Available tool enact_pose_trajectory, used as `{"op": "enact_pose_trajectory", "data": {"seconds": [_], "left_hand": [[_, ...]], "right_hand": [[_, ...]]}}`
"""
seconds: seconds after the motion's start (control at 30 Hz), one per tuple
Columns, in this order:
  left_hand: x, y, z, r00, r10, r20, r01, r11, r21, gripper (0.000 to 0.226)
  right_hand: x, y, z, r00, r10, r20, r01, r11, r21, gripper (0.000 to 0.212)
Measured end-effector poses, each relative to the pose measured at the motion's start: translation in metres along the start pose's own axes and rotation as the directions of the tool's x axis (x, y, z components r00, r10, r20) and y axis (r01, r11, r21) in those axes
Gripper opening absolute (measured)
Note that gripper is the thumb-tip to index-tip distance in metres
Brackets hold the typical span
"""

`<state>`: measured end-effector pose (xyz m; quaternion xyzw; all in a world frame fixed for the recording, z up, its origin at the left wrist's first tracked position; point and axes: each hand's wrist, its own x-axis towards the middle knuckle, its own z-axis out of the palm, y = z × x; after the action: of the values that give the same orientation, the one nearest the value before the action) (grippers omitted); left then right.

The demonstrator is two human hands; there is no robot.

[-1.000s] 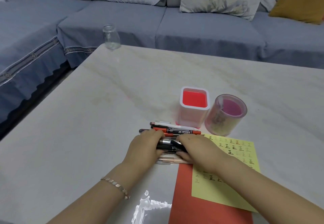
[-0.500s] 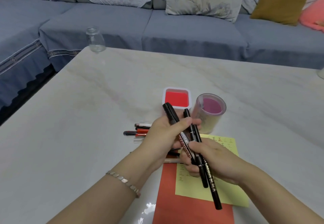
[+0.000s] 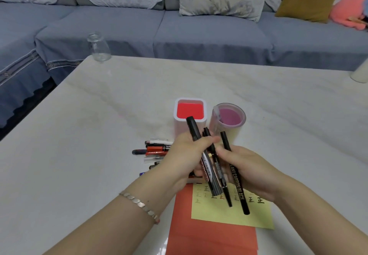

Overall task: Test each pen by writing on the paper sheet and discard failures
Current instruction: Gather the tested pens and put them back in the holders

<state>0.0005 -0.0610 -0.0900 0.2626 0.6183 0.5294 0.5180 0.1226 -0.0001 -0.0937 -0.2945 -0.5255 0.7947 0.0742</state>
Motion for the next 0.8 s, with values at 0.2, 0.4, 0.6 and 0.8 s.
{"op": "enact_pose_trajectory", "data": {"seconds": [0.2, 0.4, 0.6, 0.8], "left_hand": [[0.007, 0.007, 0.001, 0.986, -0.068, 0.155, 0.042, 0.985, 0.165, 0.021], [0.043, 0.014, -0.039, 0.907, 0.365, -0.21, -0.272, 0.889, 0.369, 0.023], [0.074, -0.003, -0.058, 0.948, 0.269, -0.171, -0.173, 0.886, 0.431, 0.055], [0.076, -0.009, -0.061, 0.967, 0.228, -0.118, -0.182, 0.933, 0.312, 0.054]], "right_hand": [[0.009, -0.002, 0.009, 0.998, -0.052, 0.019, 0.054, 0.983, -0.175, 0.016], [0.042, -0.05, 0.012, 0.829, -0.495, -0.261, 0.426, 0.861, -0.28, 0.008], [0.106, -0.073, 0.03, 0.618, -0.706, -0.345, 0.573, 0.705, -0.418, 0.025], [0.136, -0.032, 0.026, 0.739, -0.527, -0.421, 0.242, 0.79, -0.563, 0.022]]}}
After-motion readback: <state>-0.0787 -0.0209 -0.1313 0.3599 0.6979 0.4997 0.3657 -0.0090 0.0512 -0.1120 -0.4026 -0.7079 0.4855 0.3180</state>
